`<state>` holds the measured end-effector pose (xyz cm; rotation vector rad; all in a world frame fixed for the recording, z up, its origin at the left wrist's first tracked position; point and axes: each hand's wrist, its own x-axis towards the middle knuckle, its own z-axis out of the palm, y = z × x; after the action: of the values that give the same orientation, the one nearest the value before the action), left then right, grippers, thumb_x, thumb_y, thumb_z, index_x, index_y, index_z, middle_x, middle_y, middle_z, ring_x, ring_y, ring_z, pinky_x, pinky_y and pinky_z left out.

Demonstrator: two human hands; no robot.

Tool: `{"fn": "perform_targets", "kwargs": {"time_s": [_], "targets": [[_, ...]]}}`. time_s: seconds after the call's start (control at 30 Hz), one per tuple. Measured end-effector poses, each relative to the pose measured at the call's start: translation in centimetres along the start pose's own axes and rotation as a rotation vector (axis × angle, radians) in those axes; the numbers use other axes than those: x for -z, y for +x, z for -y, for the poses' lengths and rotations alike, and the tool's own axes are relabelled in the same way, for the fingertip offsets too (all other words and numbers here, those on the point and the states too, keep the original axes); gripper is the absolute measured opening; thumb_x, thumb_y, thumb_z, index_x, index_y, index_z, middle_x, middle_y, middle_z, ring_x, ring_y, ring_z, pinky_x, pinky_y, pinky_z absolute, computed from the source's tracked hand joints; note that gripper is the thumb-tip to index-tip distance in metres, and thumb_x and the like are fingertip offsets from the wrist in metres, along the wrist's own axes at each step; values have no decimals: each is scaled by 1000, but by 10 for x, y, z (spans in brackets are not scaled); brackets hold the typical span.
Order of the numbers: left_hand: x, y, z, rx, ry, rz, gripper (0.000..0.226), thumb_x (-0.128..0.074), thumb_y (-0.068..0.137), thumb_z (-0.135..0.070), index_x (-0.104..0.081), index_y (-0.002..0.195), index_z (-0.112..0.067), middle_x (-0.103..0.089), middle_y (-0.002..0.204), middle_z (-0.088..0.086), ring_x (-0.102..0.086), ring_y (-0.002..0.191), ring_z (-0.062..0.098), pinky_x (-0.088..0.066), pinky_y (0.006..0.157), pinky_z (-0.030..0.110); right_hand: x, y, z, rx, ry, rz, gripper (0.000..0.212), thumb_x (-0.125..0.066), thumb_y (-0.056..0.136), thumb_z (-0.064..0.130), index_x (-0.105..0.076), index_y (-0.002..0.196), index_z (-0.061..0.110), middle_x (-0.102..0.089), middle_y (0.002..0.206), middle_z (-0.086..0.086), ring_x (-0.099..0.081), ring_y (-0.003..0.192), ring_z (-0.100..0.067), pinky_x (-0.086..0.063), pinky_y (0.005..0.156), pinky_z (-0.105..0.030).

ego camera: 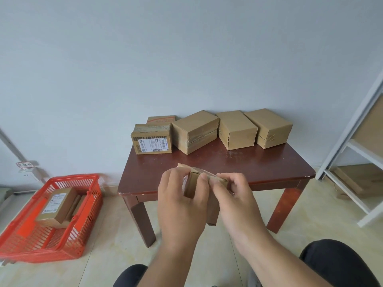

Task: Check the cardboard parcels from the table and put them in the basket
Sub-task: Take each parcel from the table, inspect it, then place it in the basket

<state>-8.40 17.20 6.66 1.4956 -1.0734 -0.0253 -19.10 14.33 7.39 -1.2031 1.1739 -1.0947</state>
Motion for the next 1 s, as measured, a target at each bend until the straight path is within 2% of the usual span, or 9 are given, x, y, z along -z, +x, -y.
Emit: {"fn": "perform_targets", "kwargs": {"time_s": [0.17,0.3,0.43,0.53,0.6,0.7,0.77,0.87,1.0], "targets": [[22,5,-6,-102,40,19,7,-60,89,-41,-61,92,-35,-59,100,-22,-59,99,9,-43,74,16,-9,-11,8,-69,-9,-4,17,-71,96,44,-67,103,29,-77,101,-1,-73,98,-21,-60,93,-48],[38,4,-3,-367,165,82,23,-57,95,-37,-71,96,-19,-67,102,-12,-59,98,16,-50,71,30,-8,-19,27,-135,41,168,44,-66,98,54,-71,112,13,-81,97,-5,-77,93,-19,-60,95,-44],[54,9,-7,-509,148,158,24,-44,89,-23,-65,98,-15,-64,90,-8,-57,82,17,-51,64,39,-5,-27,38,-183,104,394,75,-73,73,68,-75,111,3,-77,97,-10,-71,89,-19,-57,98,-49],[54,13,-12,-423,15,127,24,-41,90,-22,-55,109,-24,-64,99,-7,-60,90,13,-54,70,39,-5,-27,37,-222,184,346,61,-78,79,57,-75,114,7,-79,96,-8,-73,82,-17,-57,98,-47],[50,11,-13,-325,-29,81,32,-44,92,-24,-54,122,-23,-61,129,-5,-57,122,7,-51,97,31,-3,-26,38,-237,288,312,39,-68,97,42,-77,119,11,-80,100,-5,-75,83,-16,-55,99,-45],[43,4,-19,107,-103,69,58,-57,96,-43,-42,149,-26,-36,161,-10,-29,152,3,-32,122,28,3,-16,37,-207,330,257,37,-62,101,39,-71,130,18,-80,117,-5,-74,114,-22,-50,113,-50],[38,-4,-31,404,-283,210,67,-64,94,-55,-39,154,-34,-45,159,-16,-41,144,-4,-41,116,26,9,-11,39,-161,328,218,37,-63,101,40,-67,132,20,-80,117,-3,-73,116,-21,-51,112,-49],[30,-11,-44,438,-420,312,38,-63,104,-37,-53,139,-45,-70,127,-27,-63,117,-10,-49,87,6,17,-7,41,-71,213,243,32,-57,105,41,-68,132,29,-80,116,8,-73,112,-9,-51,110,-42],[20,-9,-59,348,-401,309,45,-60,94,-35,-53,134,-52,-68,129,-29,-59,125,-8,-45,105,23,33,2,40,26,56,283,52,-54,100,62,-65,143,36,-66,141,20,-55,137,1,-37,123,-40]]}}
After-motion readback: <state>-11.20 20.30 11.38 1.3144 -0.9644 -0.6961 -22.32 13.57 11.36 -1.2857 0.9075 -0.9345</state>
